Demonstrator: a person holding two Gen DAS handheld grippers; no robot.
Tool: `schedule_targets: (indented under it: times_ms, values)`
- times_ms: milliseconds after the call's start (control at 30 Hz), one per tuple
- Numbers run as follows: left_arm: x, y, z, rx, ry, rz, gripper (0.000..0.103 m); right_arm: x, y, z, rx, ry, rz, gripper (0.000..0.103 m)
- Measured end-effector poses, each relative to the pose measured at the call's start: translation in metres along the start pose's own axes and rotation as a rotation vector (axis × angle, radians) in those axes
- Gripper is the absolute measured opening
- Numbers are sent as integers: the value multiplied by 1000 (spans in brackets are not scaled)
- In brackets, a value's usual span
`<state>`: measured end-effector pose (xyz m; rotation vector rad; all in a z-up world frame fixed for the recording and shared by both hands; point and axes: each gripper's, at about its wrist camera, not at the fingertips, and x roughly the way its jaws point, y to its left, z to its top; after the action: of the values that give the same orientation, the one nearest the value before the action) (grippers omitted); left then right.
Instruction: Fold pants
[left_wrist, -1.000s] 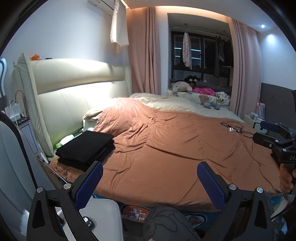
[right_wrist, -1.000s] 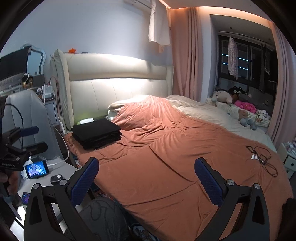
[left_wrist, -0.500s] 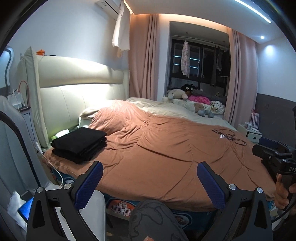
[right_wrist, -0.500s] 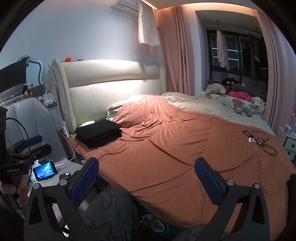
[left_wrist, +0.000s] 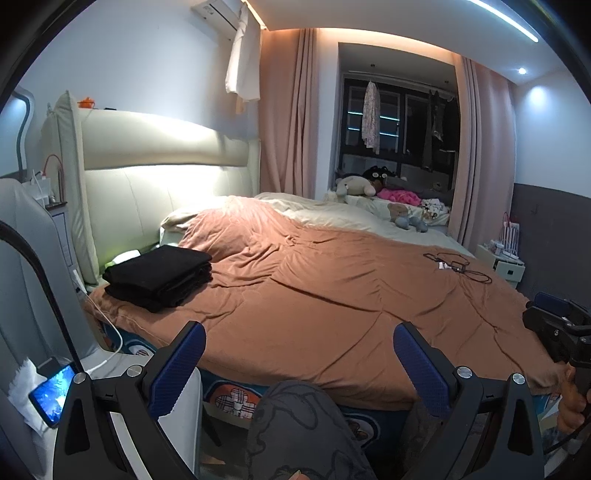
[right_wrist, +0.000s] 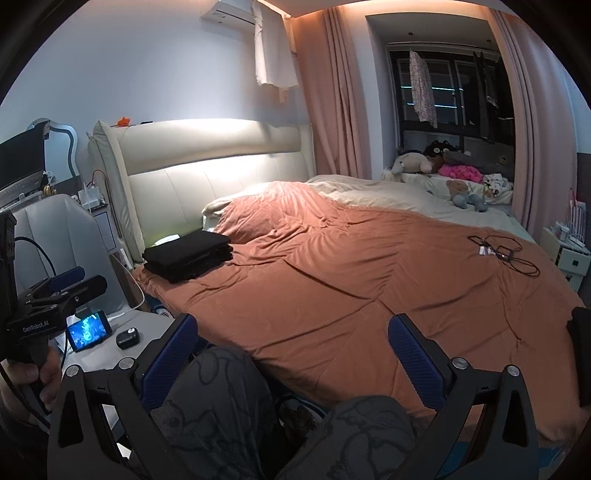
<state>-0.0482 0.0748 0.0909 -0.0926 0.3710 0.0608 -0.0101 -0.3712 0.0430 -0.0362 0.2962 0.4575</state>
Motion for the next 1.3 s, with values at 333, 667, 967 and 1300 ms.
schedule_targets:
  times_ms: [333, 667, 967, 1300]
  values:
    - [8, -5, -9, 6, 24, -22, 102, 0, -1, -2, 4, -1, -35, 103]
    - [6, -6, -13, 22, 22, -16, 102, -2, 7, -11, 34, 18, -29, 103]
    - [5, -6, -14, 22, 26, -24, 102, -7, 5, -14, 31, 22, -32, 103]
    - [1, -6, -14, 26, 28, -27, 102, -11, 3, -13, 28, 22, -34, 103]
